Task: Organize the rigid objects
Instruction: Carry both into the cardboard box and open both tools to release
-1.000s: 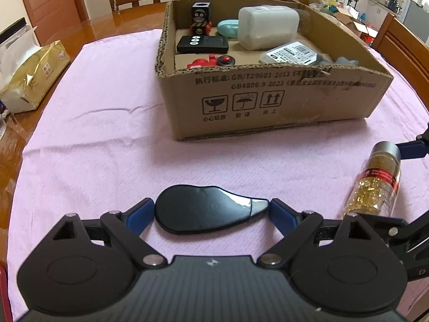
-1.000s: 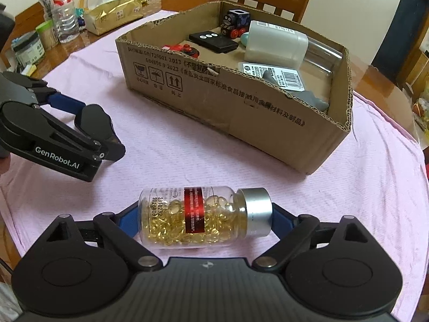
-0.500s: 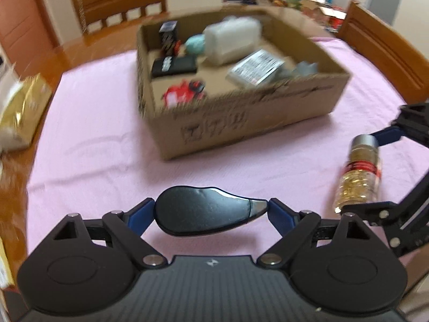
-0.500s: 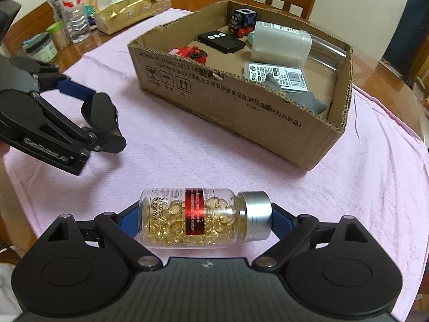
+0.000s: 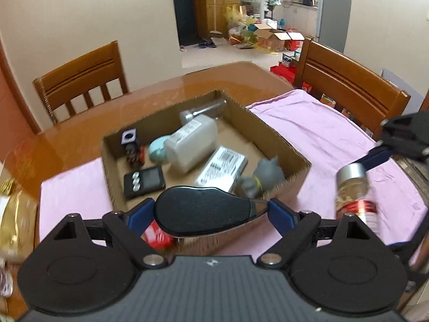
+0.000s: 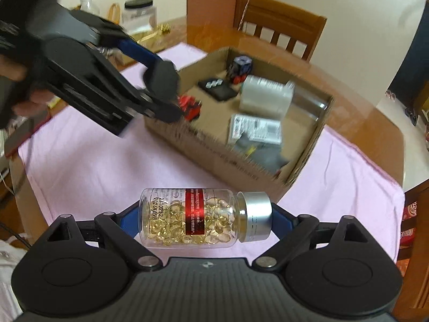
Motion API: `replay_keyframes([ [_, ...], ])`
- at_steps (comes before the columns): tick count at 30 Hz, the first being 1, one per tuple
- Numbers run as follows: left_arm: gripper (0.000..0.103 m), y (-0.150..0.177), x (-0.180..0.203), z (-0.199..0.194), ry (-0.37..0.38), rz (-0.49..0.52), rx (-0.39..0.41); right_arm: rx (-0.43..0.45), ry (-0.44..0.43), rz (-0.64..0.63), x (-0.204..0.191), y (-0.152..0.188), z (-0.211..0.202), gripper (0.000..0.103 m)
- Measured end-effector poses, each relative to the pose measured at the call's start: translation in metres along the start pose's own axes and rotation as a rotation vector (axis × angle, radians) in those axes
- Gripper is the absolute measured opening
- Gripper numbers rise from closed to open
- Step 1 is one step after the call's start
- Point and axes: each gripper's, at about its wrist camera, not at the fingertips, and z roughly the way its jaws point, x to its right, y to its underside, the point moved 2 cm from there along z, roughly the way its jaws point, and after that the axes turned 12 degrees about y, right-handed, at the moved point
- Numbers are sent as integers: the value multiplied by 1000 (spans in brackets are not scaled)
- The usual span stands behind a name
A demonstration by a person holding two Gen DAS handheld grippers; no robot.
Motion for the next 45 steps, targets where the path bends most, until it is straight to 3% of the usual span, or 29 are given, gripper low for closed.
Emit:
replay_keyframes([
  [7,89,-4,-16,48,-14,-24,-33,48,54,25,17,-8,-13,95],
  [13,95,-2,-19,54,-59,-47,-17,56,63,29,22,-11,-13,95],
  [20,97,4,-22,19,-100,-97,39,65,62,28,23,-19,-10,95],
  [29,101,43,-27,-46,-199,-242,106,89,39,7,16,-51,3,95],
  [38,101,75,-39,-81,-281,-330,146,62,17,-15,-4,-103,57,95],
  [45,101,86,-45,-96,-310,-361,168,26,31,-54,-21,-125,89,95],
])
